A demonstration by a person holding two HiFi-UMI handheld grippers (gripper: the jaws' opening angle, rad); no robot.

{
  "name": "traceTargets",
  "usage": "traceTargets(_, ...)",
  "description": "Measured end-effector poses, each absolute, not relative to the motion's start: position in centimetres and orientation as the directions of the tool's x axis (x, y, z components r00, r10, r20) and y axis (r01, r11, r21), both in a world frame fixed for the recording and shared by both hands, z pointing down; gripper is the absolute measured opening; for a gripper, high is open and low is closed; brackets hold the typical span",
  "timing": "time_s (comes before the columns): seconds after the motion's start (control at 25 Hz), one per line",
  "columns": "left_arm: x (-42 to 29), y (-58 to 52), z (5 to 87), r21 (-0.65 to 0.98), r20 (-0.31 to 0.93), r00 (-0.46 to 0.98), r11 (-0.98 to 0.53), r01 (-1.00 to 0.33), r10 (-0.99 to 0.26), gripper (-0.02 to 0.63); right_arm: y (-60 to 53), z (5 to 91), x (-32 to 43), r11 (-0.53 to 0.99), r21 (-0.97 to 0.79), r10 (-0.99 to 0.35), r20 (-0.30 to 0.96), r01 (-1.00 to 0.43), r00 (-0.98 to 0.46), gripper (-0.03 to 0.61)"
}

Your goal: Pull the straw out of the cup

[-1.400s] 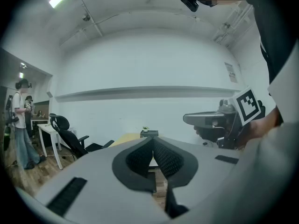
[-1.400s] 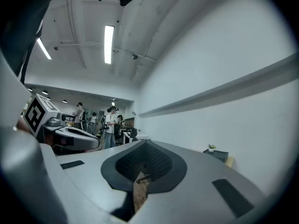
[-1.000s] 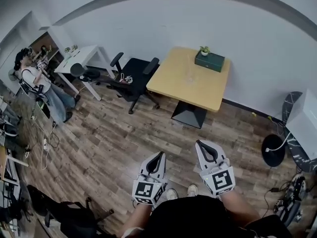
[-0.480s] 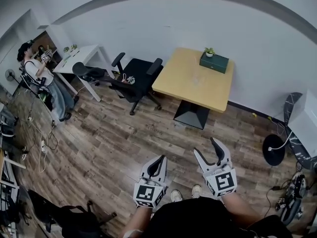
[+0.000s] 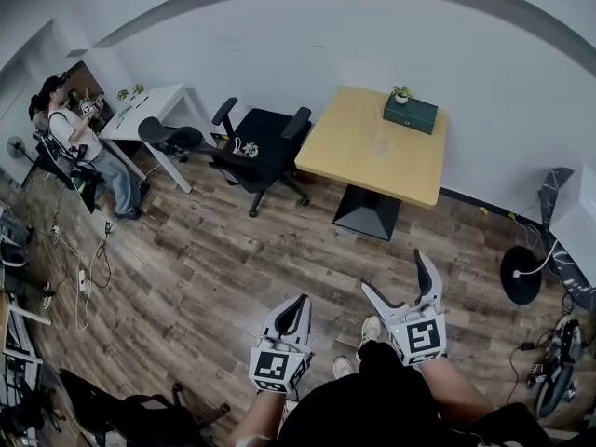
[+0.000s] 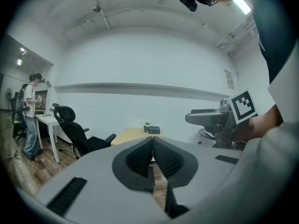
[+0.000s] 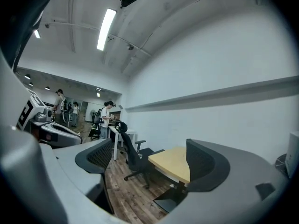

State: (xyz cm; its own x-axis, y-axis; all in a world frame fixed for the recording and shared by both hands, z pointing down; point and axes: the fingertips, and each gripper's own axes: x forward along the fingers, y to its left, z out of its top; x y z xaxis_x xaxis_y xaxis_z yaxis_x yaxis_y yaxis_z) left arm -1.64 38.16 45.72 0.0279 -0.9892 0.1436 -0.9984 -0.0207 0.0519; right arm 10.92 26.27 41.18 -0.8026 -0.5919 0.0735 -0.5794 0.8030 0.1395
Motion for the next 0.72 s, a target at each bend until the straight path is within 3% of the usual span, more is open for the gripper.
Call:
traceTargets(0.24, -3.5, 36.5, 46.3, 0.07, 0.149, 0.019, -0.009, -0.998, -0.989, 0.018, 24.5, 41.8, 8.8, 0.816, 0.125, -0.576, 0.089, -0.564, -0.813, 0.532)
traceTargets(0.72, -8.1, 27.5, 48.1, 0.055, 0.196, 0.04, -0.03, -0.998, -0.98, 0.019, 15.1, 44.2, 5.1, 0.815, 0.074, -0.58, 0.121, -0.575, -0.806, 0.549)
